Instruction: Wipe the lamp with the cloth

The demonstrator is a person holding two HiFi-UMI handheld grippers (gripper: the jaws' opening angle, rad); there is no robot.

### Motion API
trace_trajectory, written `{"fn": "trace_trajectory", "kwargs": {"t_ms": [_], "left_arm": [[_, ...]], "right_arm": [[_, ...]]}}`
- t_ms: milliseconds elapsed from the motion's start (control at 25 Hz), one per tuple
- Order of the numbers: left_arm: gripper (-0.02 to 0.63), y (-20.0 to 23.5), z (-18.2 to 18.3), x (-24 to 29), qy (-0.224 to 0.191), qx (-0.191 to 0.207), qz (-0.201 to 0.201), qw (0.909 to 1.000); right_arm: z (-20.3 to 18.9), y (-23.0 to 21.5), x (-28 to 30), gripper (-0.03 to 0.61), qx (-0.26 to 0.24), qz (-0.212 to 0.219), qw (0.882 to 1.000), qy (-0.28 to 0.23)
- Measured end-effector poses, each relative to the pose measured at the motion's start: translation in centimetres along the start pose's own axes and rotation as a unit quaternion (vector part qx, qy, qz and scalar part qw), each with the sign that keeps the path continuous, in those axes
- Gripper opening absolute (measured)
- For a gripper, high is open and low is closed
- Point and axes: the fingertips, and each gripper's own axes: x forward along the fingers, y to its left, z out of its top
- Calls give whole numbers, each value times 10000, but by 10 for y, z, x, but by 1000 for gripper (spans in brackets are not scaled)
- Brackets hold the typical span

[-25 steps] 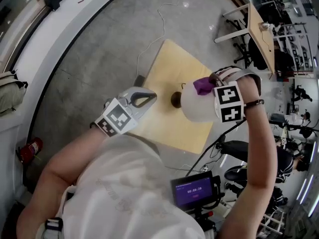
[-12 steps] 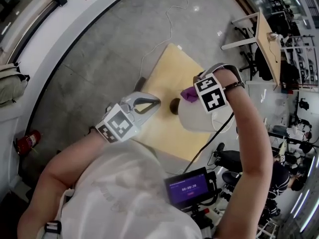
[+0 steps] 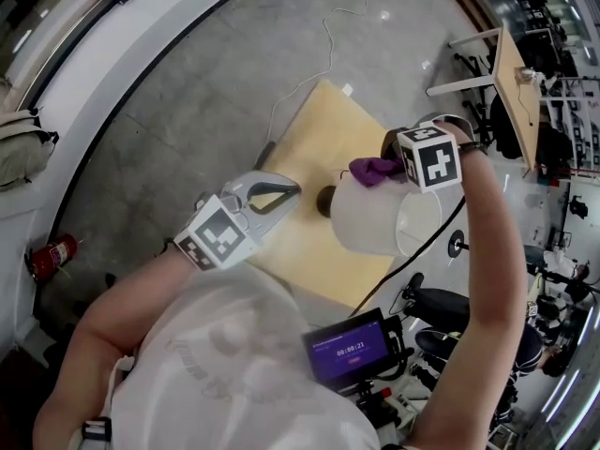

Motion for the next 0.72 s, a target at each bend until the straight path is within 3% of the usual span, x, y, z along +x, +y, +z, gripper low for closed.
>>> {"fn": "trace_trajectory", "kwargs": {"t_ms": [360, 520, 720], "left_arm": [[0, -15, 14, 28, 21, 167, -460, 9988], [0, -31, 28, 43, 19, 312, -661, 9973], [0, -42, 35, 57, 83, 379, -583, 9975]], "right_arm": [[-39, 33, -41, 98, 434, -871, 9952, -118], [-51, 33, -36, 97, 707, -1164, 9895, -488], [-64, 21, -25, 97, 727, -1355, 9848, -812]]}}
